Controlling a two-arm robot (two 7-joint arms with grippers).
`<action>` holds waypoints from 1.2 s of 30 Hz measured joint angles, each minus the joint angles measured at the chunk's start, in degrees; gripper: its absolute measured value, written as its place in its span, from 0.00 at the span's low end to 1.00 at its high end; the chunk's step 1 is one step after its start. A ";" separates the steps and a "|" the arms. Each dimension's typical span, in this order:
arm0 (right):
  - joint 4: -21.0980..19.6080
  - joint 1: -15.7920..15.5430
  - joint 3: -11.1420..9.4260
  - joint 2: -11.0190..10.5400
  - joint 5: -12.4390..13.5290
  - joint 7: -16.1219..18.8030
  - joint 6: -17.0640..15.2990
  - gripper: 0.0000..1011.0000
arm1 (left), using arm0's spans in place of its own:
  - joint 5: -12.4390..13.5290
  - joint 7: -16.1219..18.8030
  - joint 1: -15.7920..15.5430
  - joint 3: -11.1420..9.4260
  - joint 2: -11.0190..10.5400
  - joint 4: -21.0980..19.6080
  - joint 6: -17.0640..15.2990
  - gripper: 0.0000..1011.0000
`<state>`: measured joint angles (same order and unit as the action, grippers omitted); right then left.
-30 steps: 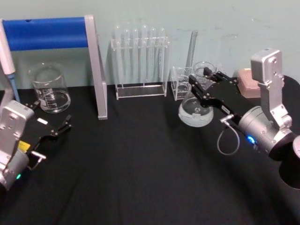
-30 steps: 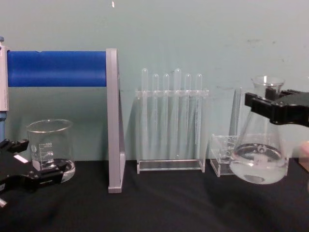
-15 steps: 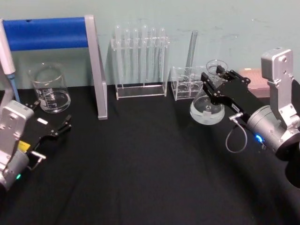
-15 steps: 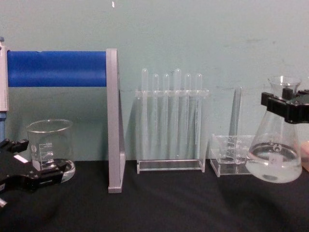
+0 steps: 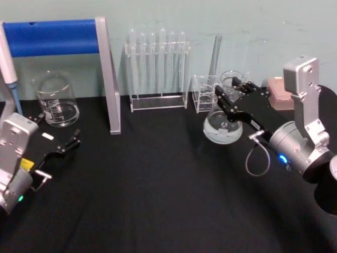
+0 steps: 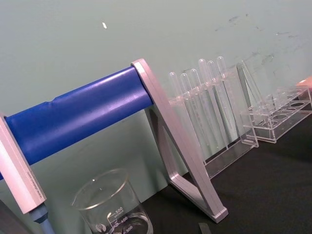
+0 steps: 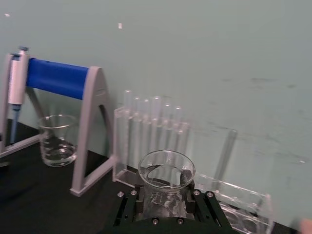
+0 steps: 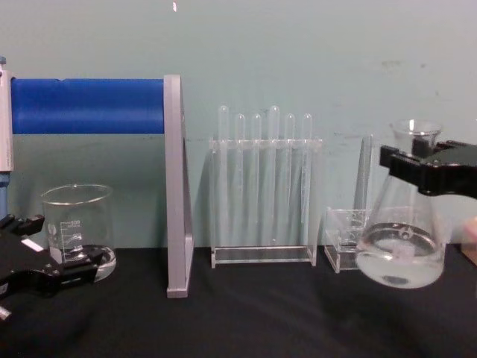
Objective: Grasp the erlenmeyer flask with one hand, shake it three times, then place it back.
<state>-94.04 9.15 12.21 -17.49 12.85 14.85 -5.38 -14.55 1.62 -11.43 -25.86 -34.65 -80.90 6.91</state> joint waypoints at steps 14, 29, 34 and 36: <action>-0.26 0.81 3.66 -0.48 0.88 3.87 0.16 0.45 | 0.00 0.00 0.00 0.00 0.00 0.00 0.00 0.99; -0.55 1.60 7.37 -1.78 2.74 6.95 1.04 0.45 | 0.00 0.00 0.00 0.00 0.00 0.00 0.00 0.99; -0.60 1.68 7.92 -2.13 3.10 7.02 1.19 0.45 | 0.00 0.00 0.00 0.00 0.00 0.00 0.00 0.99; -0.64 1.70 8.11 -2.26 3.22 6.97 1.21 0.45 | 0.00 0.00 0.00 0.00 0.00 0.00 0.00 0.99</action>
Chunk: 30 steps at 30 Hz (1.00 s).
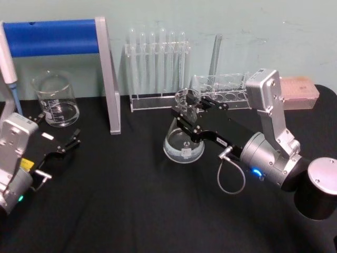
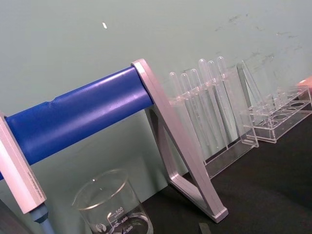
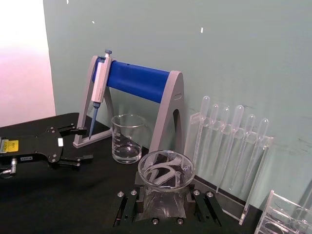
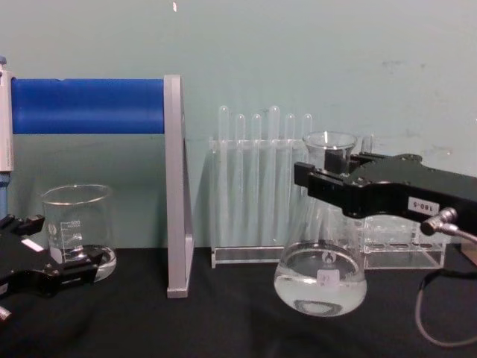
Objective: Grasp the erlenmeyer flask with one hand, shake it three times, then place it back.
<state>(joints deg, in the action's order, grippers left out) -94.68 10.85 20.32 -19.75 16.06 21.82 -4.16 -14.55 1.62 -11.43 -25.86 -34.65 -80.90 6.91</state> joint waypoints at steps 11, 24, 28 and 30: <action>0.47 0.19 0.44 -0.28 0.44 -0.43 0.56 0.45 | 0.00 0.00 0.00 0.00 0.00 0.00 0.00 0.99; 3.84 1.18 1.38 0.18 0.82 0.51 3.07 0.45 | 0.00 0.00 0.00 0.00 0.00 0.00 0.00 0.99; 5.45 1.59 1.80 0.38 0.81 1.07 4.30 0.45 | 0.00 0.00 -0.01 0.00 0.00 0.00 0.00 0.99; 6.01 1.75 1.95 0.46 0.80 1.25 4.67 0.45 | 0.00 0.00 0.00 0.00 0.00 0.00 0.00 0.99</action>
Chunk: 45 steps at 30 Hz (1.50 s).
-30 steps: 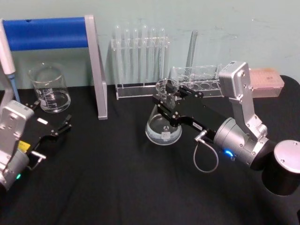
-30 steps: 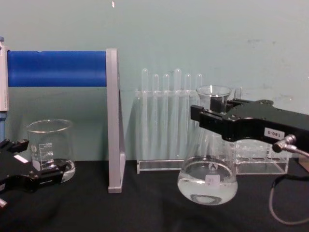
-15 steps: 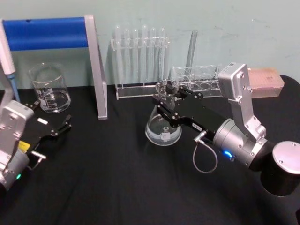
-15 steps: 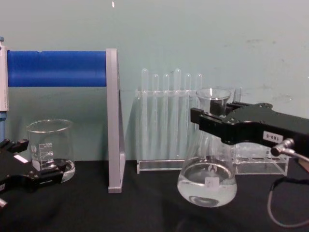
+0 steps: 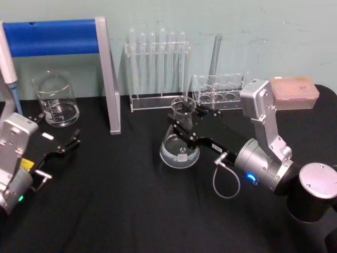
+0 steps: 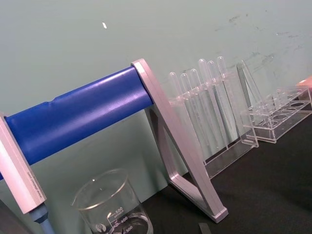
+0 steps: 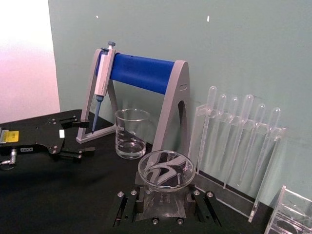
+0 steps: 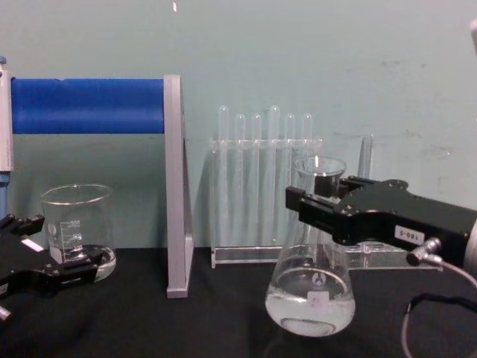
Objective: Grasp the erlenmeyer flask with one hand, shake it three times, then place it back.
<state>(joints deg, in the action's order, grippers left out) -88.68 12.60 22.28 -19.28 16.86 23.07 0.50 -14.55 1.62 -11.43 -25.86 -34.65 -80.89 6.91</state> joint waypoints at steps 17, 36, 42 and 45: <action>6.28 1.86 2.09 1.33 -0.51 2.07 2.41 0.45 | 0.00 0.00 0.00 0.00 0.00 -0.01 0.00 0.99; 8.22 2.26 3.52 1.52 -0.50 3.12 2.34 0.45 | 0.00 0.00 0.00 0.00 0.00 0.00 0.00 0.99; 8.36 2.26 3.71 1.53 -0.56 3.11 2.07 0.45 | 0.00 0.00 0.00 0.00 0.00 0.00 0.00 0.99; 8.36 2.25 3.78 1.49 -0.58 3.10 1.90 0.45 | 0.00 0.00 0.00 0.00 0.00 0.00 0.00 0.99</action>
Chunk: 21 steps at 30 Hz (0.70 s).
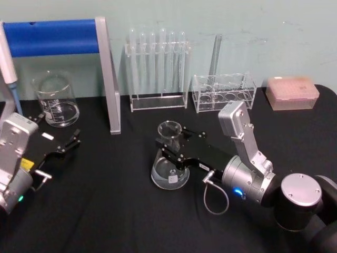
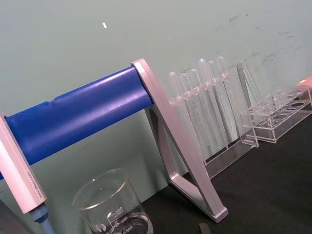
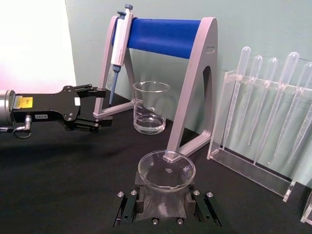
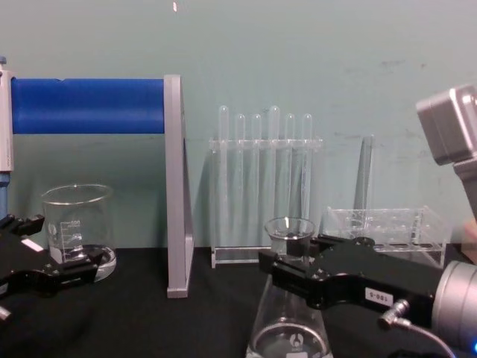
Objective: Grasp the erlenmeyer flask with one hand, shake it three times, then place it back.
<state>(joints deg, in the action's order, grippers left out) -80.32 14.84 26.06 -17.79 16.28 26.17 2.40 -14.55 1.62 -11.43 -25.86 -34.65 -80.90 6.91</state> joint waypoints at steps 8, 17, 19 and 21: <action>0.07 0.00 0.25 -0.04 -0.24 -0.12 -0.40 0.45 | 0.00 0.00 0.00 0.00 0.00 0.00 0.00 0.99; -0.03 -0.05 0.40 -0.17 -0.45 -0.33 -0.79 0.45 | 0.00 0.00 0.00 0.00 0.00 0.00 0.00 0.99; -0.04 -0.06 0.41 -0.16 -0.45 -0.33 -0.80 0.45 | 0.00 0.00 0.00 0.00 0.00 0.00 0.00 0.99; -0.05 -0.07 0.41 -0.16 -0.45 -0.33 -0.80 0.45 | 0.00 0.00 0.00 0.00 0.00 0.00 0.00 0.99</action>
<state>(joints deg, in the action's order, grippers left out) -80.37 14.78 26.46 -17.95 15.83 25.84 1.60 -14.55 1.62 -11.43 -25.86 -34.65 -80.90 6.91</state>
